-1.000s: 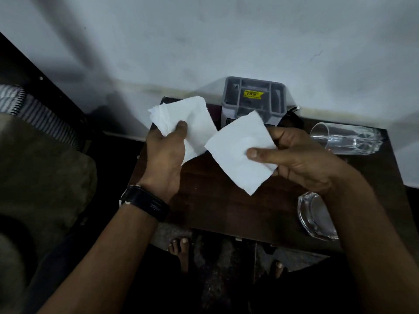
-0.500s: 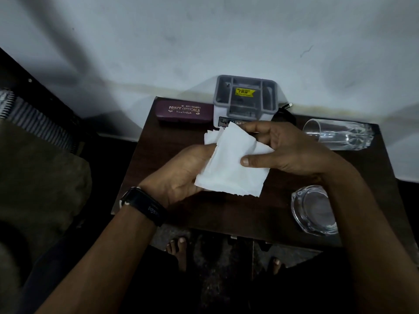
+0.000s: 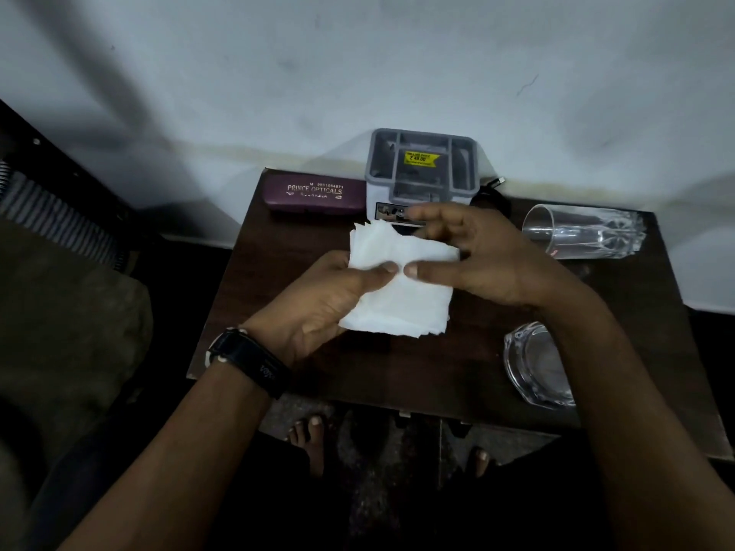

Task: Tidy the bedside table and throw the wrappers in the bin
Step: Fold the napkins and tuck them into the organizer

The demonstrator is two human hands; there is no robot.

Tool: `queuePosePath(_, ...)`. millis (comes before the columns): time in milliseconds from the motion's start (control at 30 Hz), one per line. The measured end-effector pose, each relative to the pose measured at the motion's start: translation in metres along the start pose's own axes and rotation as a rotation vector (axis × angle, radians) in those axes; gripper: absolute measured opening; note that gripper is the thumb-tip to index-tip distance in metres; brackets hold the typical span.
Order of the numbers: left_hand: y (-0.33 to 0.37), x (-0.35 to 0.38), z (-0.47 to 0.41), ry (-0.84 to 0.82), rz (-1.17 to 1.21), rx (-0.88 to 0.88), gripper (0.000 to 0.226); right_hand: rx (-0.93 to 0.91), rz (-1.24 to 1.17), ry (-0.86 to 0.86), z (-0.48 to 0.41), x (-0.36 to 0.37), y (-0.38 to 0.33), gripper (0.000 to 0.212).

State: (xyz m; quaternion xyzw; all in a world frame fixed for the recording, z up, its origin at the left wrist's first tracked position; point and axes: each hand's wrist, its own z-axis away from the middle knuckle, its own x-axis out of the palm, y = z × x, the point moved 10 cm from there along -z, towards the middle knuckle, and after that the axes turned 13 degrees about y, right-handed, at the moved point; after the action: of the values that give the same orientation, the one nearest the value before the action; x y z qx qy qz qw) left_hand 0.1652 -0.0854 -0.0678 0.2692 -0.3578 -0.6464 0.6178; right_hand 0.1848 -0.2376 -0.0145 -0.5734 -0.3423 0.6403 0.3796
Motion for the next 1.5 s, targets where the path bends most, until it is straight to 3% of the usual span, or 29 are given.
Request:
queuePosePath(100, 0.011, -0.003, 0.001, 0.025, 0.112, 0.038, 0.016, 0.072, -0.031, 0.214, -0.002, -0.026, 0.005, 0.064)
queuePosePath(200, 0.021, 0.0, 0.005, 0.015, 0.233, 0.079, 0.016, 0.234, -0.455, 0.066, 0.009, -0.011, 0.012, 0.058)
queuePosePath(267, 0.025, 0.001, 0.006, 0.011, 0.284, 0.08, 0.017, 0.279, -0.58, -0.042, 0.015, 0.004, 0.012, 0.046)
queuePosePath(400, 0.026, -0.002, 0.002, 0.009, 0.222, 0.093, 0.019, 0.281, -0.55, 0.117, 0.007, -0.006, 0.025, 0.021)
queuePosePath(500, 0.026, -0.009, -0.003, 0.03, 0.111, 0.143, 0.027, 0.281, -0.544, 0.178, 0.005, -0.015, 0.03, 0.014)
queuePosePath(767, 0.024, 0.003, -0.003, -0.029, 0.096, 0.172, 0.04, 0.286, -0.515, 0.215, 0.003, -0.002, 0.028, 0.02)
queuePosePath(900, 0.019, 0.011, -0.001, -0.05, 0.122, 0.129, 0.036, 0.295, -0.506, 0.14, 0.004, 0.018, 0.028, 0.039)
queuePosePath(1033, 0.018, 0.011, 0.0, -0.04, 0.112, 0.116, 0.032, 0.3, -0.588, 0.19, 0.001, 0.012, 0.029, 0.028)
queuePosePath(1200, 0.019, -0.001, -0.003, 0.056, 0.115, 0.137, 0.024, 0.228, -0.551, 0.178, -0.001, 0.008, 0.025, 0.032)
queuePosePath(1400, 0.024, -0.001, -0.002, 0.029, 0.153, 0.122, 0.035, 0.325, -0.59, 0.148, 0.007, 0.004, 0.029, 0.027)
queuePosePath(1500, 0.024, 0.001, -0.001, 0.0, 0.174, 0.11, 0.035, 0.397, -0.657, 0.085, 0.011, 0.009, 0.028, 0.035)
